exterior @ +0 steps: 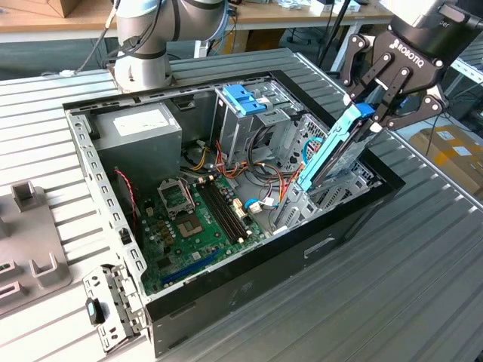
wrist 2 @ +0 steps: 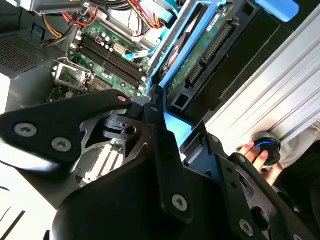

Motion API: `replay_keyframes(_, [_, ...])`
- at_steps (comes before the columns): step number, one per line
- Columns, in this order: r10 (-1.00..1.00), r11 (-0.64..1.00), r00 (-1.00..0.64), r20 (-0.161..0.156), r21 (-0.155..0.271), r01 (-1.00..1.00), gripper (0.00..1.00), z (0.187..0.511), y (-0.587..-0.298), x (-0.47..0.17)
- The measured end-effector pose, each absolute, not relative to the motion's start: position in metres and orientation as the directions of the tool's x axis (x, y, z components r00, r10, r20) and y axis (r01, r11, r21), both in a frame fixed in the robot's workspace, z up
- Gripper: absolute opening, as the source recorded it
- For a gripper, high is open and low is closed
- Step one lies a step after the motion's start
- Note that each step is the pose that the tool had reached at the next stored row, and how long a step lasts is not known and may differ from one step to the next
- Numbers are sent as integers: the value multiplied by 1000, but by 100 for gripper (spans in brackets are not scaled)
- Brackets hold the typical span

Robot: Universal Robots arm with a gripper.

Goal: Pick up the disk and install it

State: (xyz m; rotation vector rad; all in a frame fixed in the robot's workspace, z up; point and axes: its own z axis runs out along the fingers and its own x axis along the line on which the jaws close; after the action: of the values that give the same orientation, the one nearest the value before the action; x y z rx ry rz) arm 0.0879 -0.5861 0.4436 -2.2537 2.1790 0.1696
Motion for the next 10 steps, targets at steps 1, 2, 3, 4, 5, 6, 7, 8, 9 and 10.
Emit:
replay_keyframes(1, [-996, -36, 30, -79, 73, -997, 37, 435, -586, 88])
replay_keyframes(2, [-996, -36, 30, -79, 73, -997, 37, 427, -586, 88])
replay_keyframes(3, [-996, -36, 30, -79, 73, -997, 37, 425, -586, 88])
replay_keyframes(4, [-996, -36, 30, -79, 73, -997, 37, 424, -586, 88])
replay_keyframes(5, [-996, -36, 30, -79, 73, -997, 37, 423, -586, 88])
replay_keyframes(6, [-996, -36, 30, -79, 73, -997, 37, 422, -586, 88])
replay_keyframes(7, [-996, -36, 30, -79, 73, -997, 37, 421, -586, 88])
replay_keyframes(8, [-996, -36, 30, -79, 73, -997, 37, 419, -586, 88])
replay_keyframes(9, [-996, -36, 30, -79, 73, -997, 37, 418, -586, 88])
replay_keyframes(10, [-996, -36, 30, -79, 73, -997, 37, 417, -586, 88])
